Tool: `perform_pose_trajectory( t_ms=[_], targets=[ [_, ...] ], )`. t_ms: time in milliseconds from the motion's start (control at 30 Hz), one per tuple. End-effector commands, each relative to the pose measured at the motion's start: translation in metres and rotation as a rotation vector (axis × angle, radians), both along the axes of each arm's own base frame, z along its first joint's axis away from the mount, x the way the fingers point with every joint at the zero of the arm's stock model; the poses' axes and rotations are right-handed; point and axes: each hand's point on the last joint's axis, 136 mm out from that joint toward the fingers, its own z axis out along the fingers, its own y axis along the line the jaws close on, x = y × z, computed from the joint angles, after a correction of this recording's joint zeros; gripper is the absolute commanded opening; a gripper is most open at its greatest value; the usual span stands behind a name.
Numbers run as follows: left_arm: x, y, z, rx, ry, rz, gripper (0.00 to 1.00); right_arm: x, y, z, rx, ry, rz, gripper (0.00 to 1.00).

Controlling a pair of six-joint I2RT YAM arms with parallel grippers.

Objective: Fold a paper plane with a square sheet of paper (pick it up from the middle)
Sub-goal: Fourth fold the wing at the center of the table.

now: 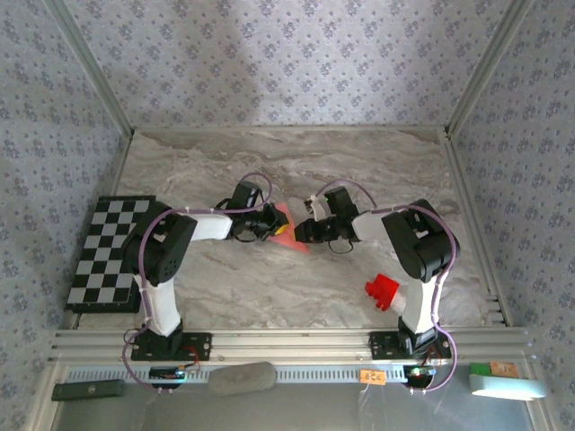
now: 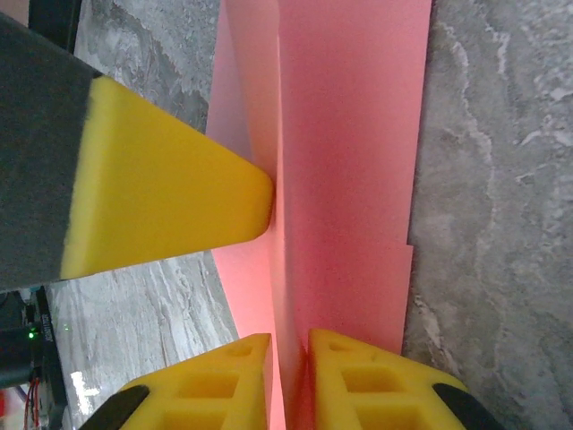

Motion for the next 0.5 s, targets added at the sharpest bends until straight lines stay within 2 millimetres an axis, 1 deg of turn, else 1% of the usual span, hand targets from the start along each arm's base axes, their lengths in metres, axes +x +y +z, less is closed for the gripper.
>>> perform_pose_trajectory(
  t_ms=[0, 100, 200, 267, 333, 467],
  targets=[
    [0.003, -0.005, 0.005, -0.01, -0.016, -0.017, 0.11, -0.015, -0.005, -0.022, -0.041, 0.122, 0.003, 0.18],
    [0.006, -0.002, 0.017, -0.023, -0.05, -0.005, 0.12, -0.015, -0.007, -0.025, -0.06, 0.135, -0.006, 0.14],
    [0.01, 0.001, 0.034, -0.039, -0.099, 0.006, 0.13, -0.015, -0.011, -0.031, -0.088, 0.148, -0.016, 0.13],
    [0.011, 0.002, 0.039, -0.04, -0.117, 0.005, 0.13, -0.015, -0.013, -0.034, -0.107, 0.157, -0.023, 0.13],
    [0.011, 0.002, 0.037, -0.038, -0.116, 0.002, 0.13, -0.014, -0.014, -0.037, -0.12, 0.164, -0.028, 0.13],
    [0.01, 0.001, 0.025, -0.04, -0.089, 0.004, 0.12, -0.013, -0.015, -0.039, -0.125, 0.171, -0.035, 0.13]
  ],
)
